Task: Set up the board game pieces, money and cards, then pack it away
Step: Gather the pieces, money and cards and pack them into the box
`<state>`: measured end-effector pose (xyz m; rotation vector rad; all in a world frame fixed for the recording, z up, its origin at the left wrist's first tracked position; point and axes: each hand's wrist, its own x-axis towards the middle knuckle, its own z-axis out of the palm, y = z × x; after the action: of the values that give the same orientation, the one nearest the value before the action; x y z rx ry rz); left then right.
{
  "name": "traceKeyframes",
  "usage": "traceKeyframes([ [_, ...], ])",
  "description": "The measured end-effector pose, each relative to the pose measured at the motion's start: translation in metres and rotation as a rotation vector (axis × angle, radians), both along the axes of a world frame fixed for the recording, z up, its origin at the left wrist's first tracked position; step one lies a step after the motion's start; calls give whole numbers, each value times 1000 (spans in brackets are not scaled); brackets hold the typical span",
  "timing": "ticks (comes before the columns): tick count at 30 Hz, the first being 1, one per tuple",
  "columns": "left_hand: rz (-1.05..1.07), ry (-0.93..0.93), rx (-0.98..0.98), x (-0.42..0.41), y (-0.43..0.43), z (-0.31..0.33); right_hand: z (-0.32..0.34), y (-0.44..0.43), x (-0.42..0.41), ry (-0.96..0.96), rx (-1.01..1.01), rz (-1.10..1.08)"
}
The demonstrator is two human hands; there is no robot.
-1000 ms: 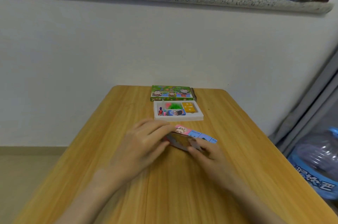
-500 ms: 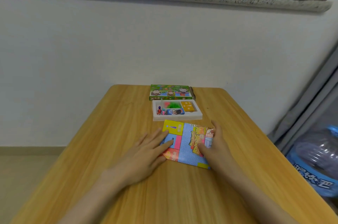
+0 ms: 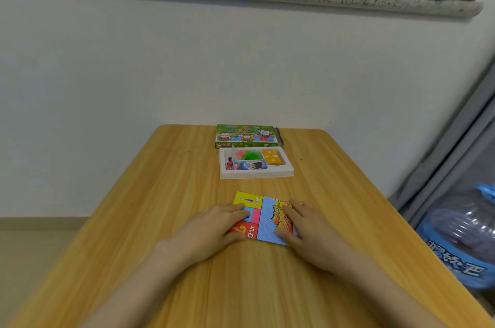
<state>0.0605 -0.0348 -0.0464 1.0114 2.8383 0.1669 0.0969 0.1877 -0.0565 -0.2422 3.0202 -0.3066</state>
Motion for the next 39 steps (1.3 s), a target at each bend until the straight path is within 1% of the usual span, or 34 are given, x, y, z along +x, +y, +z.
traceKeyframes([
  [2, -97, 128, -129, -4, 4, 7, 7, 0, 5, -89, 79, 27],
  [4, -227, 363, -130, -7, 5, 8, 14, 1, 8, -123, 127, 70],
  [6, -230, 472, -183, -5, 3, 8, 23, 4, 8, -108, 134, 100],
  [7, -221, 523, -178, -5, 2, 7, 25, 6, 7, -66, 151, 117],
  [10, -165, 535, -118, -4, 3, 2, 31, 8, 0, 192, 178, 165],
  [13, -18, 572, 131, -7, -3, 11, 35, 6, -8, 586, 57, 195],
  [15, 61, 617, 272, -16, -5, 19, 34, 7, -17, 814, 25, 191],
  [17, 110, 651, 379, -25, -2, 27, 34, 5, -32, 888, 2, 201],
  [20, 104, 658, 572, -44, 9, 36, 34, 1, -60, 846, -233, 171],
  [22, 153, 549, 669, -64, 15, 35, 32, 1, -82, 812, -365, 137],
  [23, 196, 492, 665, -77, 17, 31, 31, 1, -92, 768, -406, 106],
  [24, 218, 451, 617, -87, 19, 28, 30, 1, -101, 696, -425, 75],
  [26, 208, 376, 463, -102, 24, 20, 24, 2, -118, 497, -396, 40],
  [28, 206, 248, 318, -109, 30, 10, 16, 3, -132, 292, -353, 21],
  [30, 236, 153, 211, -112, 34, 1, 8, 4, -142, 162, -314, 18],
  [32, 261, 118, 146, -112, 36, -5, 2, 5, -146, 113, -230, 14],
  [35, 277, 117, 105, -115, 35, -9, -3, 9, -149, 115, -78, -13],
  [36, 277, 130, 96, -116, 33, -10, -3, 10, -150, 109, -72, -26],
  [39, 300, 77, 156, -116, 29, -14, -2, 12, -152, 61, -196, -39],
])
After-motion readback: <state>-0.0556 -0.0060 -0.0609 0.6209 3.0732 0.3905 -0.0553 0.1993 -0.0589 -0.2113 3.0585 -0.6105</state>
